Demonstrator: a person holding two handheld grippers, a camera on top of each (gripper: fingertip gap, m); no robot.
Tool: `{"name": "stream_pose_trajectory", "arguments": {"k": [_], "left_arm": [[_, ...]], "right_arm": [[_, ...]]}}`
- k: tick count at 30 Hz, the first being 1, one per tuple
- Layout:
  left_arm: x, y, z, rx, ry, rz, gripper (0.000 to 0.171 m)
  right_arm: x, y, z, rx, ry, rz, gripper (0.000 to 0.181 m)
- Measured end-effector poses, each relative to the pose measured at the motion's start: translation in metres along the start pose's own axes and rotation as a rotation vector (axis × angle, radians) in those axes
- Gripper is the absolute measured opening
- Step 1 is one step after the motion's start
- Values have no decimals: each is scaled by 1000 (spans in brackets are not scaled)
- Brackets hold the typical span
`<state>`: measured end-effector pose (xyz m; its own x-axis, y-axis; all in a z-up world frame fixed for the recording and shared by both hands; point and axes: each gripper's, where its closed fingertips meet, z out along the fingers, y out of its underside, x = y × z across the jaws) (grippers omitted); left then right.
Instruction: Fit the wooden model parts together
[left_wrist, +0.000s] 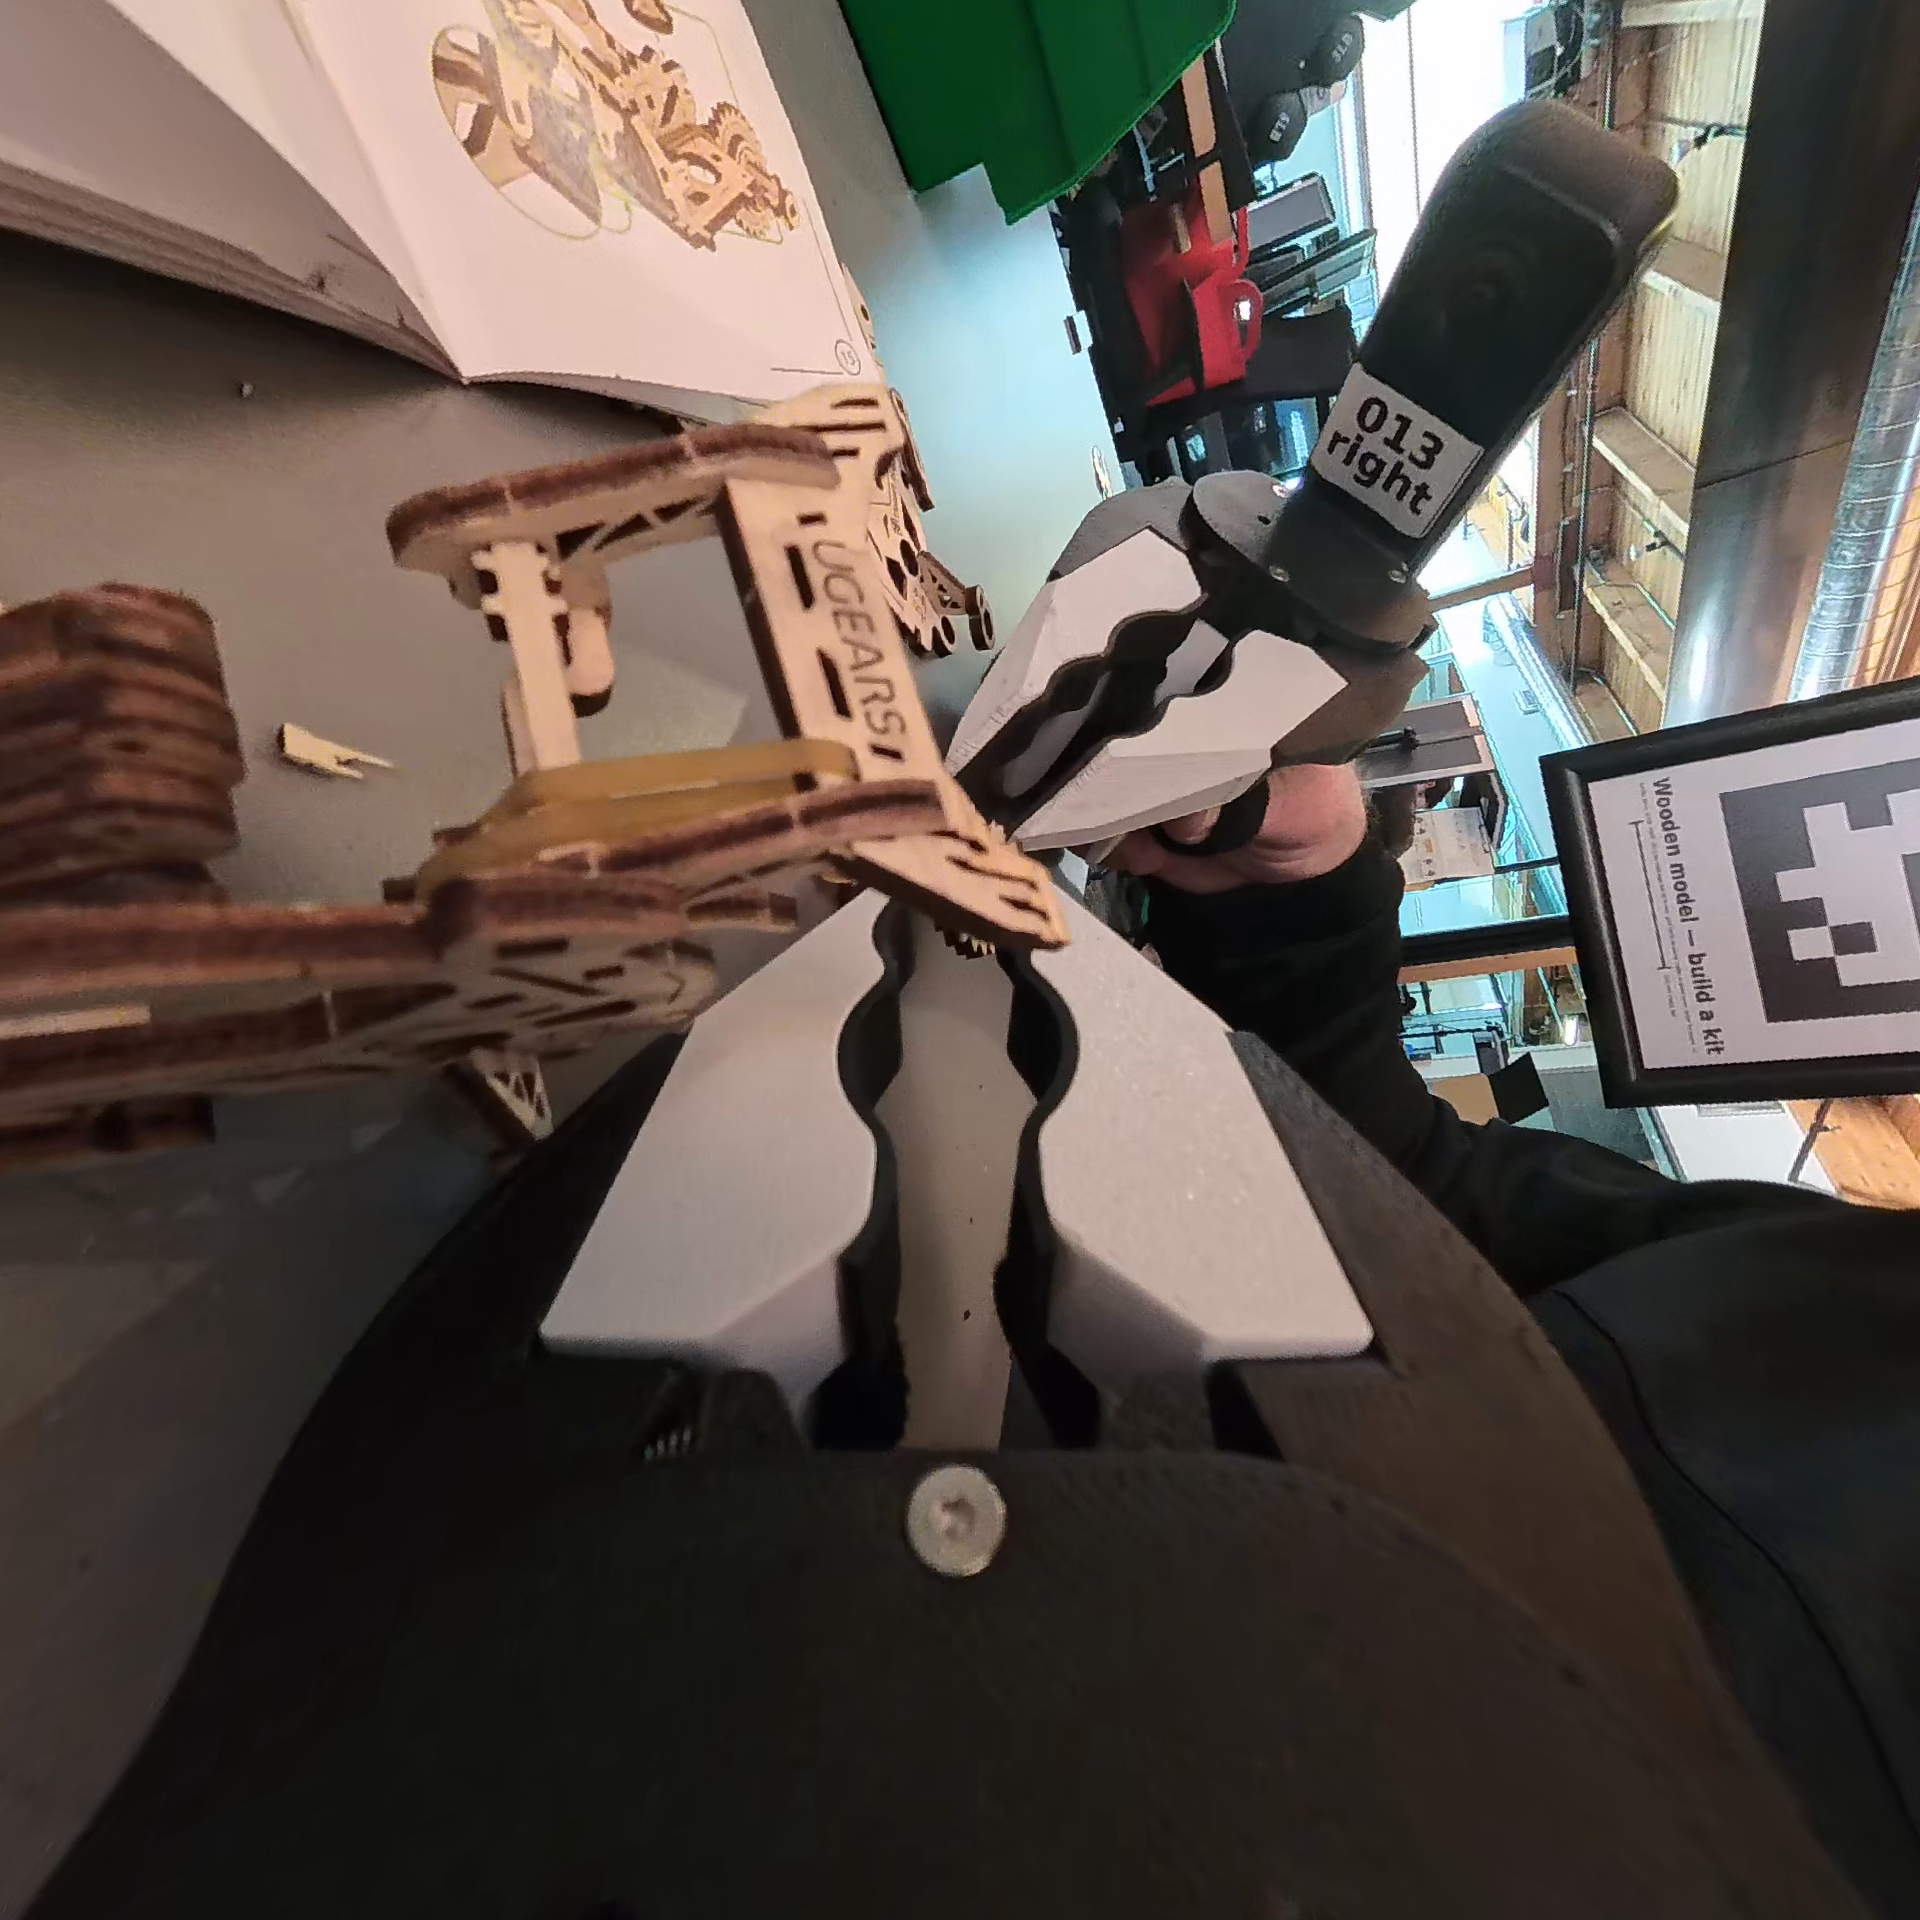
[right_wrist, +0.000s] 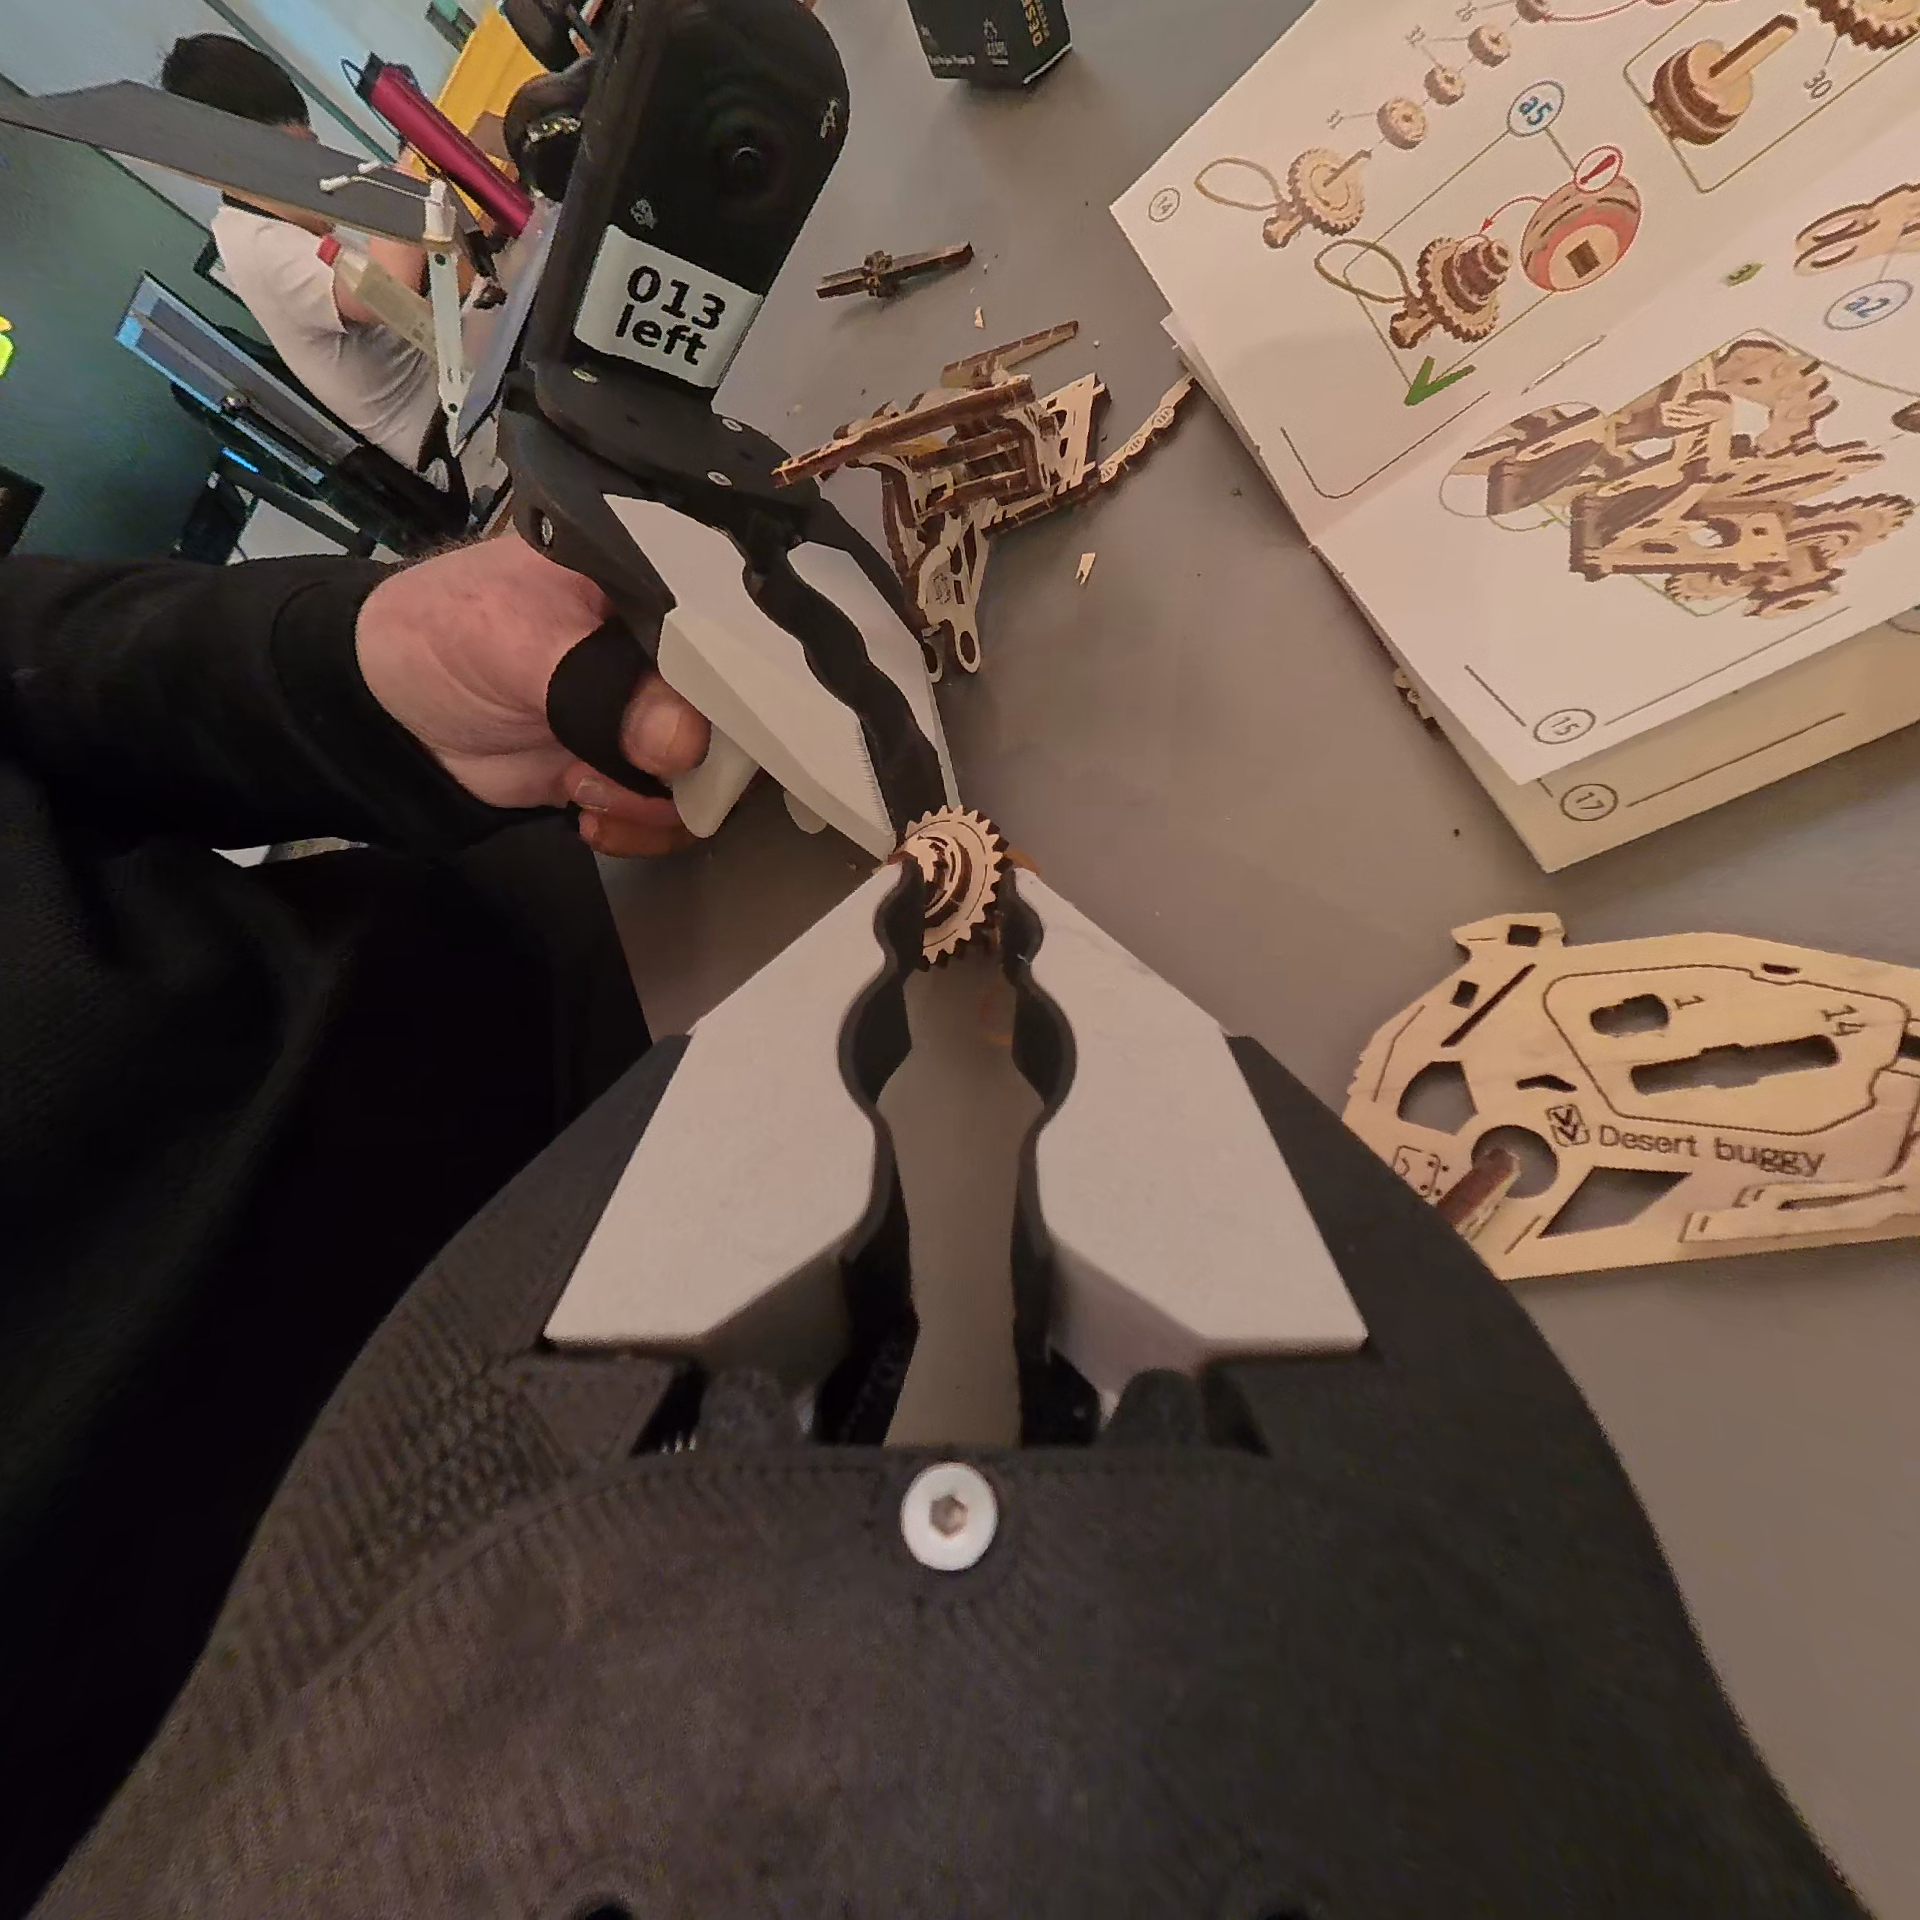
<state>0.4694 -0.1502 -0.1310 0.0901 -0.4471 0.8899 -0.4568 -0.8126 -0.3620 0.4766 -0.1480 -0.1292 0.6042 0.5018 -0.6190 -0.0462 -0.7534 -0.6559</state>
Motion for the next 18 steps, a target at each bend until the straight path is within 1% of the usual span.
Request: {"name": "stream_pose_trajectory", "arguments": {"k": [18], "left_arm": [[1,1,-1,1,-9,22,12]], "right_arm": [[-2,-1,0,12,4,-19,11]]}}
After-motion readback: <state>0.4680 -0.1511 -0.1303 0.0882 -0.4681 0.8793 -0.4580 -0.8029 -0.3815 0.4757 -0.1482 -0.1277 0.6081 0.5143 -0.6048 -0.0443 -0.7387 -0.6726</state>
